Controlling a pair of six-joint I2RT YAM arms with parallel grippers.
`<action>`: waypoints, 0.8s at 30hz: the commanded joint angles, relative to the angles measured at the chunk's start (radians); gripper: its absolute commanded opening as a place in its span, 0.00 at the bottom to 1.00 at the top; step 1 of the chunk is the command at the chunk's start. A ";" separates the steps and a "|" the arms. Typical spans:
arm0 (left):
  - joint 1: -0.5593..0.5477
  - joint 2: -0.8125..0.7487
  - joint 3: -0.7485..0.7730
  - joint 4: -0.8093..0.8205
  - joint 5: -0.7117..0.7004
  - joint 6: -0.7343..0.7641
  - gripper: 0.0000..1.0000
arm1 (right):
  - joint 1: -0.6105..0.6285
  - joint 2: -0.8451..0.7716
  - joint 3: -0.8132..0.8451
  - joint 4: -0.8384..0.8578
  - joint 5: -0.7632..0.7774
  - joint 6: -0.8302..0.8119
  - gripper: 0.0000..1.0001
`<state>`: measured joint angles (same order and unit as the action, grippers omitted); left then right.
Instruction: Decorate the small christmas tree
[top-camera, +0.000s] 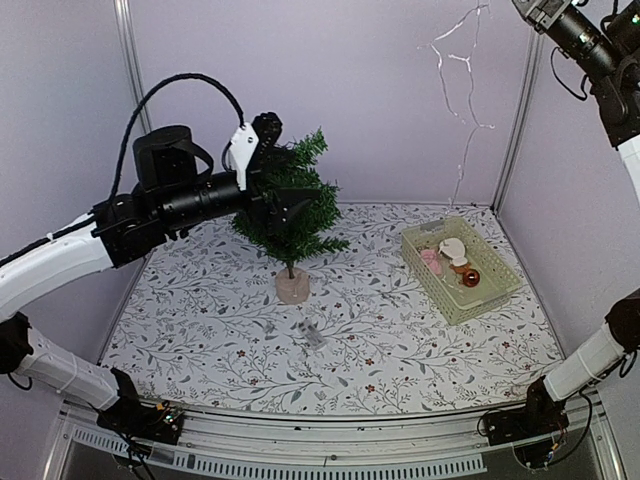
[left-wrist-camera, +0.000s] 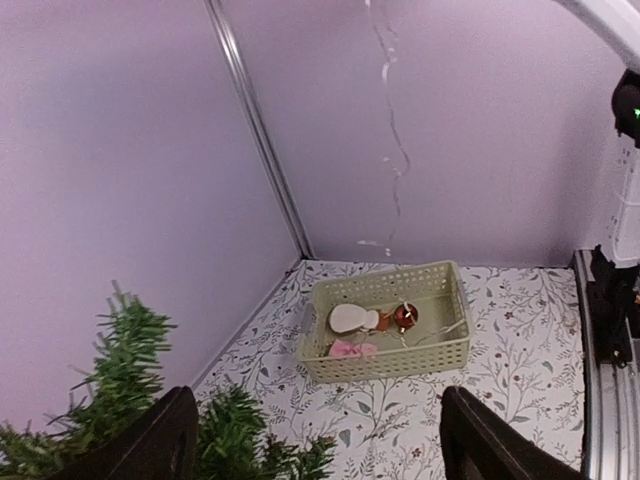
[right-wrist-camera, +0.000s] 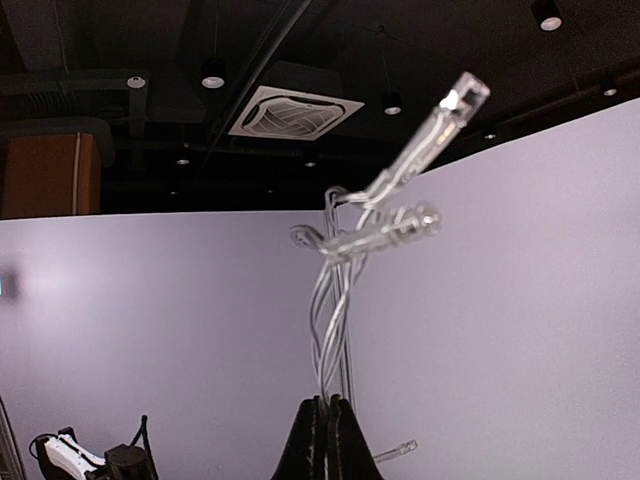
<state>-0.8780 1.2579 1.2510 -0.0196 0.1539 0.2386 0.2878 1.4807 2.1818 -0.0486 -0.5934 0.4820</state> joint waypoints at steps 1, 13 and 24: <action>-0.141 0.109 0.046 0.082 -0.062 0.054 0.83 | 0.023 0.017 0.036 0.096 -0.023 0.067 0.00; -0.300 0.609 0.250 0.317 -0.151 -0.109 0.79 | 0.041 -0.002 -0.004 0.094 -0.051 0.092 0.00; -0.306 0.995 0.596 0.248 -0.262 -0.351 0.73 | 0.043 -0.015 -0.031 0.117 -0.064 0.117 0.00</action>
<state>-1.1728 2.1792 1.7458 0.2398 -0.0589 -0.0223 0.3229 1.4914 2.1567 0.0334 -0.6430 0.5800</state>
